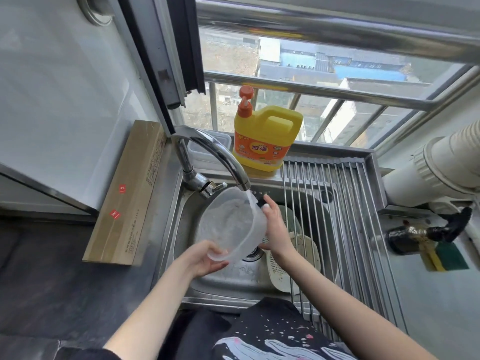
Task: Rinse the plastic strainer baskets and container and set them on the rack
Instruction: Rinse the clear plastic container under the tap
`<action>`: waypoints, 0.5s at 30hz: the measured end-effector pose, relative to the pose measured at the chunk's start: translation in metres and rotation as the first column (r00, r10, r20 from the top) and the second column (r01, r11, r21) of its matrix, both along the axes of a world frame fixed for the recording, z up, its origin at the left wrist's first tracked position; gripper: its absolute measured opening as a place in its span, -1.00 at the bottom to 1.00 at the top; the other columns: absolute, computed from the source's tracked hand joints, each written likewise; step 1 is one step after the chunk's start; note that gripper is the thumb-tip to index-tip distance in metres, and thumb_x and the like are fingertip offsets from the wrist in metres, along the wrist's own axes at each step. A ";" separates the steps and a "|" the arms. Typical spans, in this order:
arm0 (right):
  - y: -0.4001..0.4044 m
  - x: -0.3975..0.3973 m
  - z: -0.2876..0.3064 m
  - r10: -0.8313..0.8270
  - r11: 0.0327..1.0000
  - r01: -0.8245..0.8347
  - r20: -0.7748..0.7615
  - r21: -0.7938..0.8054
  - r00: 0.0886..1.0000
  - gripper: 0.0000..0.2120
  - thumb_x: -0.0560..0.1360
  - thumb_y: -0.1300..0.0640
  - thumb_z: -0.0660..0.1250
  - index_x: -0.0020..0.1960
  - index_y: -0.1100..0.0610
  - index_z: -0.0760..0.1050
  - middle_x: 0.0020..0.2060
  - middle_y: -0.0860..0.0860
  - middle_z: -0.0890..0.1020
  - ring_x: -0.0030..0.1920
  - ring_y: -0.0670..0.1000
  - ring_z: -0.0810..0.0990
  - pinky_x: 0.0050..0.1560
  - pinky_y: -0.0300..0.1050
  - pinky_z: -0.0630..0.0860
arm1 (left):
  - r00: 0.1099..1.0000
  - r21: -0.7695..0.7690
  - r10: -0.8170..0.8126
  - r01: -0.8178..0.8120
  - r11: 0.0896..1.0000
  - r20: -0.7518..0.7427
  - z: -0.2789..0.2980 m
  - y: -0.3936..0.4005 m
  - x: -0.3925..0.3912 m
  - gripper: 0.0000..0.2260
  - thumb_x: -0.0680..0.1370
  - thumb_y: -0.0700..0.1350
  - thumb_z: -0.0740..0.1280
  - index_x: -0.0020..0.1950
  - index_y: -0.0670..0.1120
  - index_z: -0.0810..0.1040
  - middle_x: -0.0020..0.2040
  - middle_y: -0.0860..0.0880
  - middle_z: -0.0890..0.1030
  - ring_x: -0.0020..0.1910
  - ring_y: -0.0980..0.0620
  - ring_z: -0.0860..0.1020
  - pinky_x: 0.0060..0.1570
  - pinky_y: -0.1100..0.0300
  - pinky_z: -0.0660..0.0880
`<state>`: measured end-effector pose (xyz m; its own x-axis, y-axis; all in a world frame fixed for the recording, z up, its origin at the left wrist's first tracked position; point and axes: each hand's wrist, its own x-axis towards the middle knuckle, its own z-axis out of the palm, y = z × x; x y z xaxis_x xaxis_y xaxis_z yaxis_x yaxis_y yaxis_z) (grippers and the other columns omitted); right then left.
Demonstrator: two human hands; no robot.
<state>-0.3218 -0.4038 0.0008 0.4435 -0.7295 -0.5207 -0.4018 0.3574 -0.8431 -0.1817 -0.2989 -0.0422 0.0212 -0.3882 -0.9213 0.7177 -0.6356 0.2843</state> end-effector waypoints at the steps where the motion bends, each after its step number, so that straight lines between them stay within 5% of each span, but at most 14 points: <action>1: 0.001 0.001 0.003 0.006 0.999 -0.006 0.010 -0.034 1.000 -0.40 0.38 -0.35 0.14 0.40 -0.25 0.24 0.31 -0.19 0.41 0.31 -0.01 0.40 0.30 0.22 0.39 | 0.999 0.004 0.037 -0.036 0.999 -0.018 -0.001 -0.002 -0.007 -0.84 0.53 -0.44 0.13 -0.03 -0.27 0.44 -0.15 -0.20 0.57 -0.35 -0.10 0.63 -0.49 0.15 0.60; 4: 0.010 0.003 0.007 0.102 0.968 -0.114 -0.067 -0.225 0.993 -0.36 0.40 -0.15 0.36 0.42 -0.13 0.23 0.30 -0.20 0.36 0.34 -0.10 0.32 0.30 -0.11 0.29 | 0.994 0.031 0.106 -0.106 0.994 -0.003 -0.004 -0.010 -0.022 -0.91 0.53 -0.45 0.23 -0.09 -0.31 0.47 -0.18 -0.19 0.54 -0.21 -0.10 0.55 -0.48 0.07 0.59; 7: 0.010 0.000 0.012 0.012 0.958 -0.040 -0.099 -0.284 0.995 -0.39 0.39 0.22 0.32 0.38 -0.14 0.31 0.21 -0.16 0.46 0.29 -0.05 0.40 0.22 -0.12 0.36 | 0.985 0.034 0.016 -0.022 0.999 0.175 -0.008 -0.017 -0.027 -0.74 0.46 -0.35 0.39 0.14 -0.26 0.50 -0.10 -0.17 0.60 -0.22 -0.07 0.58 -0.53 0.16 0.58; 9: 0.009 -0.006 0.016 0.003 0.955 -0.045 -0.145 -0.293 0.989 -0.41 0.39 0.21 0.28 0.38 -0.15 0.35 0.23 -0.14 0.49 0.29 -0.06 0.40 0.29 -0.05 0.37 | 0.854 0.046 -0.099 0.088 0.995 0.511 -0.008 -0.023 -0.025 -0.67 0.41 -0.27 0.47 0.11 -0.18 0.45 -0.04 -0.13 0.59 -0.17 -0.10 0.58 -0.55 0.24 0.47; 11: 0.010 -0.012 0.019 0.031 0.958 -0.084 -0.193 -0.273 0.981 -0.44 0.39 0.13 0.27 0.37 -0.14 0.38 0.27 -0.13 0.50 0.30 -0.08 0.42 0.29 -0.07 0.38 | 0.632 0.048 -0.180 0.221 0.974 0.753 -0.007 -0.032 -0.016 -0.68 0.37 -0.24 0.49 0.02 -0.12 0.44 -0.08 -0.07 0.56 -0.08 -0.08 0.57 -0.32 0.22 0.44; 15: 0.015 -0.013 0.022 0.073 0.956 -0.142 -0.259 -0.255 0.963 -0.42 0.32 -0.02 0.22 0.35 -0.15 0.40 0.26 -0.10 0.53 0.28 -0.06 0.45 0.29 -0.08 0.40 | 0.463 -0.013 -0.191 0.402 0.916 0.866 -0.008 -0.053 0.001 -0.73 0.36 -0.09 0.52 0.01 -0.13 0.61 -0.14 -0.05 0.65 -0.14 -0.01 0.60 -0.15 0.15 0.50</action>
<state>-0.3348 -0.3889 0.0230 0.4110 -0.8123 -0.4138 -0.6309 0.0742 -0.7723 -0.1804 -0.3517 -0.0501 0.5819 -0.6854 -0.4377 -0.1475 -0.6182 0.7720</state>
